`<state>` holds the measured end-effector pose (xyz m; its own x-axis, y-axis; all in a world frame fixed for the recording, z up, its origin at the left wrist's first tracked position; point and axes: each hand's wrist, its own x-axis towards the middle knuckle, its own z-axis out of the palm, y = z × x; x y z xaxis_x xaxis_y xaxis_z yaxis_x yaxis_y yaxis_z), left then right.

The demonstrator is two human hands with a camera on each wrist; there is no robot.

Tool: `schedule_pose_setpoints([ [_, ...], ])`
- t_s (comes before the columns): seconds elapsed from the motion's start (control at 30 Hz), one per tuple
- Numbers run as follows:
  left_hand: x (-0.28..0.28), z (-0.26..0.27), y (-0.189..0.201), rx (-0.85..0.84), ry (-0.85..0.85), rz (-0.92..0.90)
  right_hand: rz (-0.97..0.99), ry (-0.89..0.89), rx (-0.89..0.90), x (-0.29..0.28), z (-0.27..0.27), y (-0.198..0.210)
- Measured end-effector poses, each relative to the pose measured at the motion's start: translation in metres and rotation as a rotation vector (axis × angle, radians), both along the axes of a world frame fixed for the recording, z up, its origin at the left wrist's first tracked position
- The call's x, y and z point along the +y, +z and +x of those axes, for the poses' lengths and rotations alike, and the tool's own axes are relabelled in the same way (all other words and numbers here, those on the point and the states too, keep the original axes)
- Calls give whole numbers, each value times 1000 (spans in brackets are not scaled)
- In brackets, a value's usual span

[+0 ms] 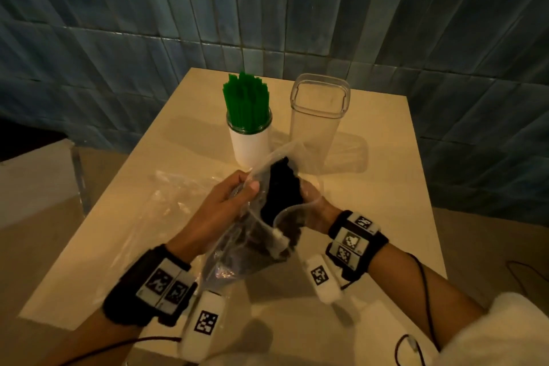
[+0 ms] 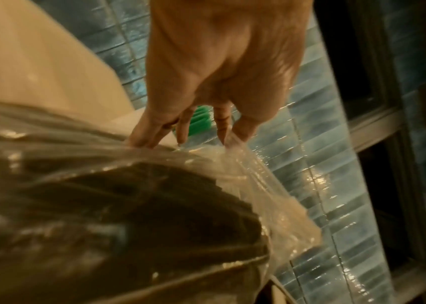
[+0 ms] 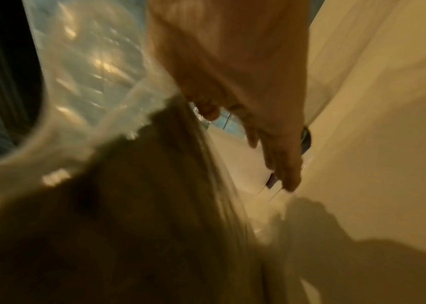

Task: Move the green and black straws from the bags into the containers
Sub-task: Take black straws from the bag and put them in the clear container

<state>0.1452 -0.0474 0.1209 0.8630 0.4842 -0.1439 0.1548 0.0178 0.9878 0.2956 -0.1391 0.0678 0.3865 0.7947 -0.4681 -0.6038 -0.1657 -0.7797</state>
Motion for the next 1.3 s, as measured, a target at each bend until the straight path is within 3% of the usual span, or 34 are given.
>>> schedule_pose_setpoints([
  [0.07,-2,7,-19,50,49,25,-122,-257,-102,-21,18,-13],
  [0.13,-7,14,-30,46,69,66,-281,-415,-563,-35,29,-17],
  [0.2,-13,22,-40,64,27,92,-201,-490,-964,-51,28,-7],
  [0.23,-17,25,-46,89,-15,109,-135,-434,-1133,-58,26,-2],
  [0.3,-27,28,-58,143,-85,163,-140,-77,-1356,-71,21,6],
  [0.37,-34,32,-73,172,-104,264,-300,368,-1396,-76,16,0],
  [0.4,-39,33,-78,186,-109,294,-336,506,-1399,-76,14,-5],
  [0.53,-50,36,-80,231,-95,340,-235,613,-1398,-62,7,-13],
  [0.67,-50,34,-83,322,-152,433,-450,808,-1403,-48,9,-20],
  [0.87,-34,19,-99,336,-94,672,-516,775,-1415,-41,15,-22],
  [1.0,-22,13,-111,515,-206,800,-597,780,-1427,-42,14,-27],
  [1.17,-16,9,-131,545,-297,934,-741,800,-1570,-42,8,-34],
  [1.3,-10,5,-137,537,-293,1017,-819,771,-1574,-53,16,-34],
])
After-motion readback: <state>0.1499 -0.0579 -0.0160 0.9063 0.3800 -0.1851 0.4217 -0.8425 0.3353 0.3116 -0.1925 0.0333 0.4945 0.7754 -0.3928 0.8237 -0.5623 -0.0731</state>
